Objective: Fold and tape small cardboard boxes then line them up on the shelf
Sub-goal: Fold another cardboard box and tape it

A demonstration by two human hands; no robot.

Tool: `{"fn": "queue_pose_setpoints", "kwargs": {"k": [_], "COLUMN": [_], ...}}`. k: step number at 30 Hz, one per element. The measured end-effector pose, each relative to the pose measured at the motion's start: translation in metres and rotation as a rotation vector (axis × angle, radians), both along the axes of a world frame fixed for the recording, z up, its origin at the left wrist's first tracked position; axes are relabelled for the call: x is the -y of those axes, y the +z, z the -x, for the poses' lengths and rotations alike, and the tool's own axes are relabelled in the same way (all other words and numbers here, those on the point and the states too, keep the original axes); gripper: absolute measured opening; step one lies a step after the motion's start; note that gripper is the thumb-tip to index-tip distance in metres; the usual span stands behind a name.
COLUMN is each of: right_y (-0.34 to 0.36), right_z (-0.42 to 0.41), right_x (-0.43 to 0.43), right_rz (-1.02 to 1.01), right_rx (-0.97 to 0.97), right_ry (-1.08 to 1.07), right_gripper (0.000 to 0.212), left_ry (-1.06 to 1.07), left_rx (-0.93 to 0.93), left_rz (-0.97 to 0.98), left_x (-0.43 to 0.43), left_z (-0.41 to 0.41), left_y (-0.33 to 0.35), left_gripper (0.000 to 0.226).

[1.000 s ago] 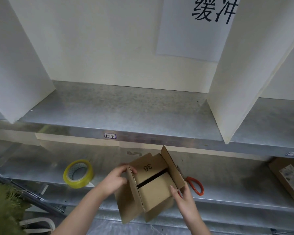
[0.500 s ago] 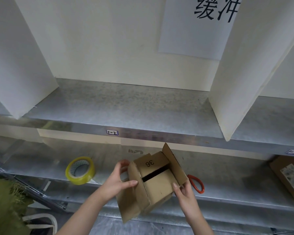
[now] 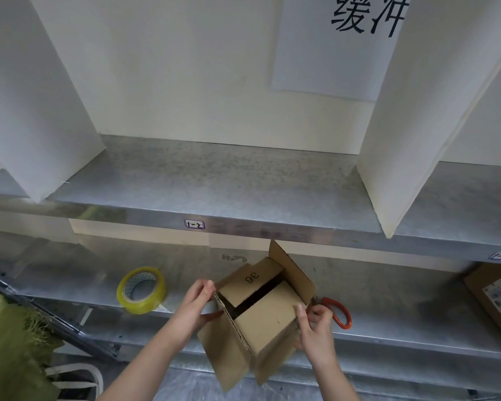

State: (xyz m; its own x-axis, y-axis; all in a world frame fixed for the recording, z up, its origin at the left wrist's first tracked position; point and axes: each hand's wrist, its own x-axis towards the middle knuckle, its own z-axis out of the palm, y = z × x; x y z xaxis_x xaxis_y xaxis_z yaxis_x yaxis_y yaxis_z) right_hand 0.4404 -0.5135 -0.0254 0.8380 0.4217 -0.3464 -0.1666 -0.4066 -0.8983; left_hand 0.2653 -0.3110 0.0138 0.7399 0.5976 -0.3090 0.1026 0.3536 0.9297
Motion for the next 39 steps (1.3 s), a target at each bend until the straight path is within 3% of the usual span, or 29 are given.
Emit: {"fn": "queue_pose_setpoints", "kwargs": {"k": [2, 7, 11, 17, 21, 23, 27, 30, 33, 37, 39], "right_y": [0.001, 0.013, 0.032, 0.041, 0.034, 0.037, 0.047, 0.056, 0.064, 0.07, 0.069], "right_z": [0.001, 0.009, 0.019, 0.033, 0.042, 0.042, 0.031, 0.022, 0.016, 0.015, 0.018], "right_x": [-0.001, 0.0, -0.01, -0.025, -0.024, -0.025, -0.027, -0.033, -0.042, -0.049, -0.049], "right_rz": [-0.049, -0.211, -0.33, -0.101, -0.126, -0.151, -0.209, -0.204, -0.241, -0.284, -0.28], "right_rx": [-0.086, -0.116, -0.029, 0.137, -0.021, -0.067, -0.009, 0.065, 0.076, -0.028, -0.043], "right_ry": [0.025, 0.065, 0.155, 0.448, 0.372, 0.32, 0.259, 0.283, 0.299, 0.438, 0.461], "right_gripper": [0.048, 0.066, 0.056, 0.05, 0.037, 0.032, 0.03, 0.017, 0.023, 0.034, 0.033], "left_ry": [-0.033, -0.205, -0.225, -0.24, -0.275, -0.34, -0.426, -0.372, -0.319, -0.33, -0.274], "left_rx": [0.0, -0.003, -0.077, -0.086, -0.091, -0.11, -0.087, -0.106, -0.117, -0.106, -0.082], "left_rz": [-0.021, -0.024, -0.047, 0.012, 0.003, -0.072, -0.201, -0.249, -0.261, -0.257, -0.264], "left_x": [0.001, -0.001, -0.004, 0.004, 0.016, 0.02, 0.02, 0.016, 0.013, 0.014, 0.016], "left_z": [0.004, 0.011, 0.003, -0.007, -0.014, -0.017, -0.019, -0.022, -0.024, -0.029, -0.036], "left_y": [0.0, 0.01, 0.015, 0.017, 0.02, 0.02, 0.027, 0.034, 0.041, 0.045, 0.044], "left_gripper": [0.057, 0.068, 0.085, 0.056, 0.084, 0.085, 0.077, 0.098, 0.111, 0.108, 0.091]}}
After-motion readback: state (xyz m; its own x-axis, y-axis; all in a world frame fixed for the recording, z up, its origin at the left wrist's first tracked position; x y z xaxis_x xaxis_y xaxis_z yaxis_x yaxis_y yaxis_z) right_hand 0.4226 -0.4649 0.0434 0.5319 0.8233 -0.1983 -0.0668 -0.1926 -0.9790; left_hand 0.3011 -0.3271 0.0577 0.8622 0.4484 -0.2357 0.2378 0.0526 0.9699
